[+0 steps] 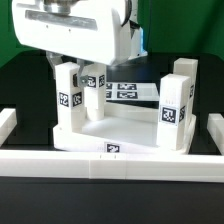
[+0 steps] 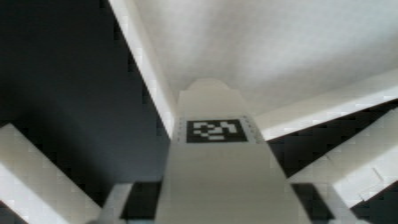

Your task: Assemble desk

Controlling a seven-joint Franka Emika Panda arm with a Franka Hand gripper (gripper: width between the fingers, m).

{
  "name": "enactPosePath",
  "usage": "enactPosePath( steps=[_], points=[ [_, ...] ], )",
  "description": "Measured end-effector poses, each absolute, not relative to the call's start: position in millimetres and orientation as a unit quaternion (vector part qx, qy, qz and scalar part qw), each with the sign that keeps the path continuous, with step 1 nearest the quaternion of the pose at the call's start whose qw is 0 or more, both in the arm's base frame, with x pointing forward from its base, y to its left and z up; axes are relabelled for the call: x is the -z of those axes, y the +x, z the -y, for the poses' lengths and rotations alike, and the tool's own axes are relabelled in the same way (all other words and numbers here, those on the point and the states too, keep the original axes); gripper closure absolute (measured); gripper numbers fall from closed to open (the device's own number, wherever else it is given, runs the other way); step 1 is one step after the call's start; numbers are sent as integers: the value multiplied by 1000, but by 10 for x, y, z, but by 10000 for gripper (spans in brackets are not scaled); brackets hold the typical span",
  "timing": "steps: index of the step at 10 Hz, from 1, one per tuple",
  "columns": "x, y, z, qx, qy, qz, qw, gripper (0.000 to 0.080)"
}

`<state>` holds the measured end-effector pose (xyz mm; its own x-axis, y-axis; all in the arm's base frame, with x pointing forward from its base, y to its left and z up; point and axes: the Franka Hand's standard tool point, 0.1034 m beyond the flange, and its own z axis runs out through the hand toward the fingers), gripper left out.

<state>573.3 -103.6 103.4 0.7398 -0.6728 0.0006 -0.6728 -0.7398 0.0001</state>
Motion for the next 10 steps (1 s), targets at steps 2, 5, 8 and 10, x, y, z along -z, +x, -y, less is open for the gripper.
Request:
enactPosePath(
  steps=[2,5,8,10],
  points=[
    [-1030,5738,1026,-1,886,463,-11,511],
    [-1024,5756,1016,-5,815,579,-28,511],
    [-1024,5766,1002,2,749,662,-28,511],
    [-1025,5775,991,6,704,710,-27,509]
  ],
)
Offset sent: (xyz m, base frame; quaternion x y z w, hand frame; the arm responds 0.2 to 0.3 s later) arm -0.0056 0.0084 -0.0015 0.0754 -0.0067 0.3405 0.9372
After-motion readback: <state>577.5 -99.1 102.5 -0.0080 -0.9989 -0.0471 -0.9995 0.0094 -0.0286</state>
